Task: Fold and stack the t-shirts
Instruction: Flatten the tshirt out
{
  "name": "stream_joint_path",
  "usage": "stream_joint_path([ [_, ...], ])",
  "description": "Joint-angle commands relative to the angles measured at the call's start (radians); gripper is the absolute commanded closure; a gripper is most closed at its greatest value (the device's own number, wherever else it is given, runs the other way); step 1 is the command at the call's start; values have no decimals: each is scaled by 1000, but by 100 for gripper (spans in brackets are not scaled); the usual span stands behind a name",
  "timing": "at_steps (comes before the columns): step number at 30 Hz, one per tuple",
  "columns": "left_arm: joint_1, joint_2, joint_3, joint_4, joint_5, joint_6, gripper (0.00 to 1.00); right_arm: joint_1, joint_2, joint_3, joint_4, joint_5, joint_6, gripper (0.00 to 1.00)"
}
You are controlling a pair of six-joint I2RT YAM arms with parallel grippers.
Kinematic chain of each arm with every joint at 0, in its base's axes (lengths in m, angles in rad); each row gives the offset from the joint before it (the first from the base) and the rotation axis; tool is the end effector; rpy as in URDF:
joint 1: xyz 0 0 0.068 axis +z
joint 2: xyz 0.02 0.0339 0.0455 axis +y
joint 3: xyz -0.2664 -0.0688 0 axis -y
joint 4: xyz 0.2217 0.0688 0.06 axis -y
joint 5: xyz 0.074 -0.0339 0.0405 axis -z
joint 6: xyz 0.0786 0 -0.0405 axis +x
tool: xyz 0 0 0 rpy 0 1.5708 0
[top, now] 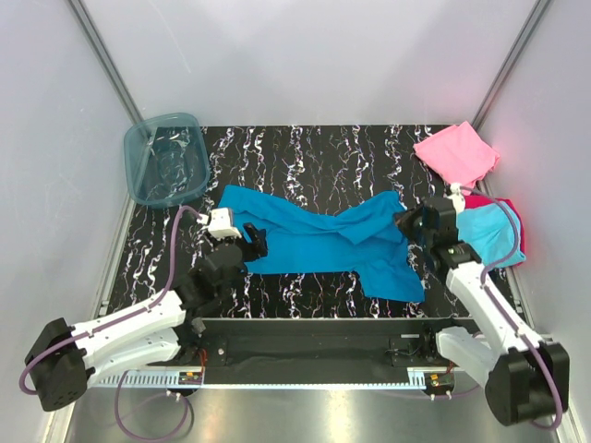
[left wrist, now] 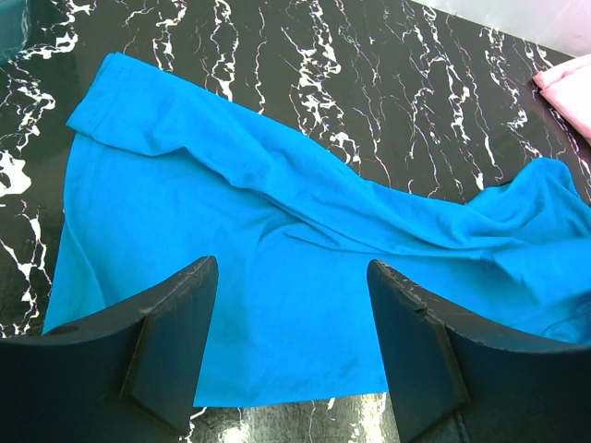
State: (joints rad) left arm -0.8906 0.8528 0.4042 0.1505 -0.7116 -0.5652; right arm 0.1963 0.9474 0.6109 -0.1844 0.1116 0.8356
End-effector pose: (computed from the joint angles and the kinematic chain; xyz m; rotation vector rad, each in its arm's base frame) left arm 0.1645 -0.1218 0.2328 -0.1903 1.8007 -0.3739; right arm 0.2229 0.0354 0.2375 0.7339 1.9982 0.5046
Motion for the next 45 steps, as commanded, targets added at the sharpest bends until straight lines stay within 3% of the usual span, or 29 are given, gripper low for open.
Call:
stream_joint_path([
  [1, -2, 15, 42, 14, -19, 10, 30, 5, 100, 91, 118, -9, 16, 100],
  [6, 25, 136, 96, 20, -14, 10, 27, 5, 312, 194, 229, 7, -3, 100],
  [9, 155, 256, 123, 72, 87, -5, 25, 3, 392, 253, 252, 25, -13, 100],
  [11, 313, 342, 145, 104, 210, -76, 25, 3, 419, 260, 287, 37, -10, 100],
  [16, 447, 567, 289, 89, 265, -142, 25, 3, 453, 270, 329, 43, -21, 100],
  [27, 501, 831, 378, 153, 350, -148, 27, -6, 445, 257, 376, 28, -29, 100],
  [39, 506, 917, 406, 190, 365, -164, 28, -11, 438, 240, 393, -12, -10, 100],
  [45, 506, 870, 424, 164, 377, -148, 28, -9, 456, 243, 401, -27, -7, 100],
])
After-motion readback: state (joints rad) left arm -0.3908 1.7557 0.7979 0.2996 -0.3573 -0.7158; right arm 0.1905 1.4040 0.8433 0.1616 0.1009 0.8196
